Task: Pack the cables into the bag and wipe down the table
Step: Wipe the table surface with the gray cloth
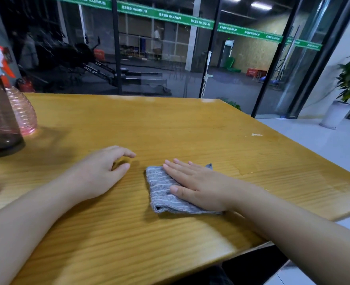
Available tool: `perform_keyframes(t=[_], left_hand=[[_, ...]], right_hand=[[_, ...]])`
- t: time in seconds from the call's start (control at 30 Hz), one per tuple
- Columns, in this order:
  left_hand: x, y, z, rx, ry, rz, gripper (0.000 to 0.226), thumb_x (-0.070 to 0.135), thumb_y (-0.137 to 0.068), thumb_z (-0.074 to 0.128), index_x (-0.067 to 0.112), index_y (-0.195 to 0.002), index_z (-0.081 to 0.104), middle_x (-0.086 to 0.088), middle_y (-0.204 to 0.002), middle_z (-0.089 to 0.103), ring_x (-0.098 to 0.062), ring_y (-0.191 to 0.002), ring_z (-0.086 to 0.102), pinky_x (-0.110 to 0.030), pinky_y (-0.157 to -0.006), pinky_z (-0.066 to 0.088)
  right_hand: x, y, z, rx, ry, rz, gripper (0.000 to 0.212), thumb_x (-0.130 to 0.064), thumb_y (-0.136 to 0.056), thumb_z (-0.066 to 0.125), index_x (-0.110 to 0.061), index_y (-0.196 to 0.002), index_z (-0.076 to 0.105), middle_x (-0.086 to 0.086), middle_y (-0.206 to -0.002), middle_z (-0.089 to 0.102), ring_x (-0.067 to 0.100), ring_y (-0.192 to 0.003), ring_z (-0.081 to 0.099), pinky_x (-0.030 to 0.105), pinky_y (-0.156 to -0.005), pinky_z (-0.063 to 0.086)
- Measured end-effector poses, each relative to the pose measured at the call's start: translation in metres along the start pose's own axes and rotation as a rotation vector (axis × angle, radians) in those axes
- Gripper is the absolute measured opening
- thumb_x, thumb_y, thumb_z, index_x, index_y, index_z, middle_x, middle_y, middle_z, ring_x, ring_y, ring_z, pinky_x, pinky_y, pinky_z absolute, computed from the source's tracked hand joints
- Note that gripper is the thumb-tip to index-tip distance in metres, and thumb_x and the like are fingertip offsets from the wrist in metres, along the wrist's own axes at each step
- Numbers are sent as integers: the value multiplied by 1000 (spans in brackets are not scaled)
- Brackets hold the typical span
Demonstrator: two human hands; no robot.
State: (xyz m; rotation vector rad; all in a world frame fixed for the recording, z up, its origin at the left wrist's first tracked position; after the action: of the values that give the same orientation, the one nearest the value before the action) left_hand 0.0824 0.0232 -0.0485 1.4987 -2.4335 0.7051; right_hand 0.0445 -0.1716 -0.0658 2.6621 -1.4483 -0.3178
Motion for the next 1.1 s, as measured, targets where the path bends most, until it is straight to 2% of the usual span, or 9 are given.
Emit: perform_keyframes(t=[0.17,0.43,0.57,0.8,0.87,0.9,0.97,1.03,1.1], left_hand=[[8,2,4,31,29,60,28,25,-91,53,32,-118,56,16,-118,54,-5,-105,53,-22,-91,38],[10,3,7,9,12,78,27,27,-91,52,37,-116,55,19,-116,53,-5,-105,52,-23,-92,38],[10,3,11,-17,34,59,27,30,-91,51,40,-115,54,21,-117,53,-3,-105,52,-28,-95,41],[14,4,16,-31,-6,97,27,28,-92,50,37,-118,54,24,-118,50,5,-107,47,-9,-85,31],[13,4,15,-39,-14,94,27,30,-93,49,38,-118,53,27,-118,48,7,-106,45,-5,-83,30],[12,4,15,-44,-16,91,27,31,-93,48,39,-118,52,28,-118,47,8,-106,44,-5,-83,30],[11,3,14,-46,-16,87,27,31,-93,47,40,-119,51,28,-119,46,9,-106,42,-5,-83,30],[10,2,13,-35,-11,92,27,30,-93,47,39,-119,52,27,-120,47,10,-106,42,-2,-83,28],[9,2,13,-26,1,103,28,29,-93,48,38,-119,52,27,-121,47,11,-107,42,1,-83,27]], right_hand=[[-31,8,15,47,-6,-83,64,-58,-96,23,-33,-150,0,-16,-157,-9,-2,-140,-17,24,-115,-11],[-26,8,13,42,-85,-23,67,-61,-93,27,-39,-149,-3,-20,-156,-12,3,-140,-21,39,-116,-11],[-18,-1,13,28,-65,5,61,-57,-96,24,-39,-149,3,-19,-157,-7,2,-142,-15,38,-116,-10],[27,-32,0,29,-100,94,54,-50,-99,20,-37,-149,5,-17,-157,-5,4,-143,-10,39,-116,-8],[41,-42,-6,71,-136,125,53,-46,-101,24,-32,-150,12,-14,-158,5,6,-145,-1,36,-117,-1],[47,-44,-11,115,-182,148,51,-45,-101,27,-29,-149,22,-10,-156,19,9,-144,11,32,-115,9],[59,-44,-23,239,-389,243,42,-45,-100,33,-24,-132,51,-6,-132,53,12,-125,44,21,-93,34],[73,-41,-41,393,-676,352,40,-51,-97,34,-26,-110,63,-9,-103,60,9,-98,51,19,-74,35],[89,-37,-58,526,-812,448,44,-57,-95,31,-28,-110,62,-7,-99,58,12,-93,51,25,-75,35]])
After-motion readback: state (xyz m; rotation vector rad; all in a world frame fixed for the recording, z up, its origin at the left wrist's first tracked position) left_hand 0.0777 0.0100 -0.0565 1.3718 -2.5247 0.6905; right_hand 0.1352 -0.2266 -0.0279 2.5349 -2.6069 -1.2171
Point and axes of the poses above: each hand's wrist, its own y-axis away from the middle knuckle, its own z-axis out of the palm, x = y × z, the point moved 6 cm from there along -y, towards the middle knuckle
